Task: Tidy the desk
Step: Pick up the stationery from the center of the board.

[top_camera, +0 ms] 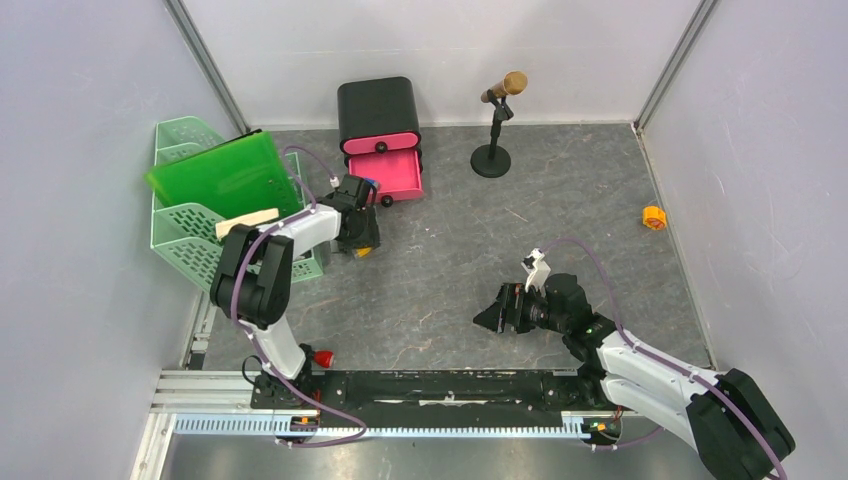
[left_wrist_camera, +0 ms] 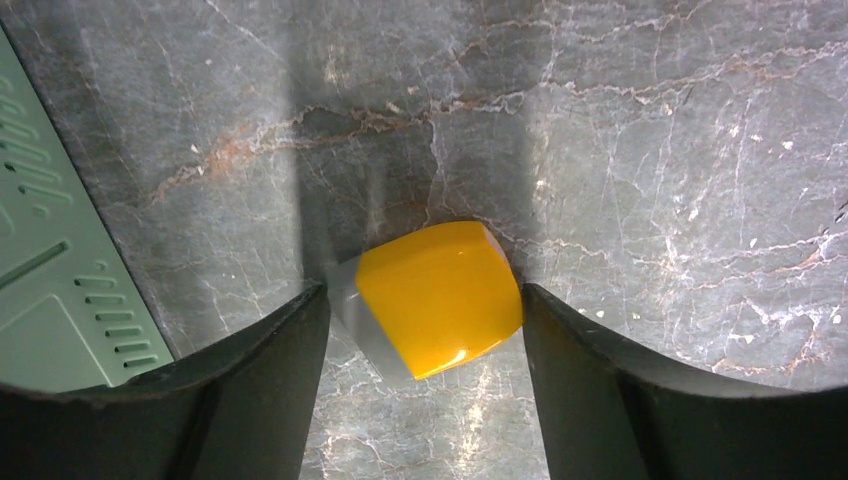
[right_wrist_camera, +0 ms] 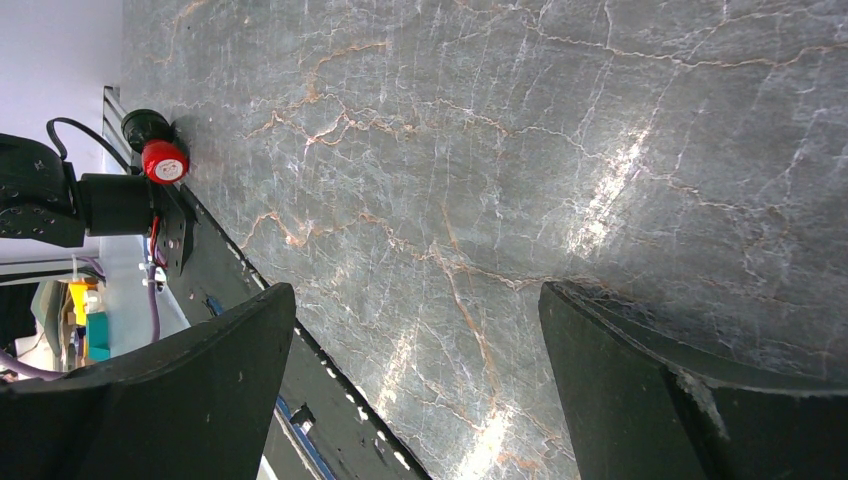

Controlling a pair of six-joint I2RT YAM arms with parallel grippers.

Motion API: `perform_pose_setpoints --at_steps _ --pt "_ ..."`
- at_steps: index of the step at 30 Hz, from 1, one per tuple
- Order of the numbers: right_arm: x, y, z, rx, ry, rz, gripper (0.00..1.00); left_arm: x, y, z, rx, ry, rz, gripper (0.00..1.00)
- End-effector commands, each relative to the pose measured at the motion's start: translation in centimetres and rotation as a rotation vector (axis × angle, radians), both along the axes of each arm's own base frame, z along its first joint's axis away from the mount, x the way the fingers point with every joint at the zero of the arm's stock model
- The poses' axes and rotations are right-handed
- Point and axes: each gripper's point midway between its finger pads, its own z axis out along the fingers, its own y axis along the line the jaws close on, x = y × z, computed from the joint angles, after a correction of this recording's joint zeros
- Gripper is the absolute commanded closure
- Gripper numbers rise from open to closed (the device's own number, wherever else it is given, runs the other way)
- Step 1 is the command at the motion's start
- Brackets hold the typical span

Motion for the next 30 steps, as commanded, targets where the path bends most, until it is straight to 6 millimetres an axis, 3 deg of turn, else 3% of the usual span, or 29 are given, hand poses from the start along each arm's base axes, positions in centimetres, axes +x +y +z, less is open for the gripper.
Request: perform_pose_setpoints --at_steps 1,5,15,22,30 --pt "-0.8 -0.8 -1.5 -0.051 0.063 -0.005 0.01 1.8 0.3 0.1 0.037 -0.035 -0.030 0.27" --pt "-0.8 -0.8 -1.6 -0.052 0.066 -0.006 0.01 1.6 0.2 0.0 0.035 -0.027 -0.040 0.34" --pt "-0.9 -0.7 -1.7 -0.052 0.073 0.003 0.01 0.8 -0.3 2.2 -0.022 -0.071 -0.035 0.36" --pt "-0.9 -0.6 -1.5 -0.048 0.068 0.003 0.01 -0.6 -0.7 4.8 -0.088 -0.117 -0.028 0.35" --pt "-0.9 -0.6 -1.5 -0.047 0.063 0.002 0.01 -1.9 -1.0 9.8 -0.165 -0.233 -0.039 0.35"
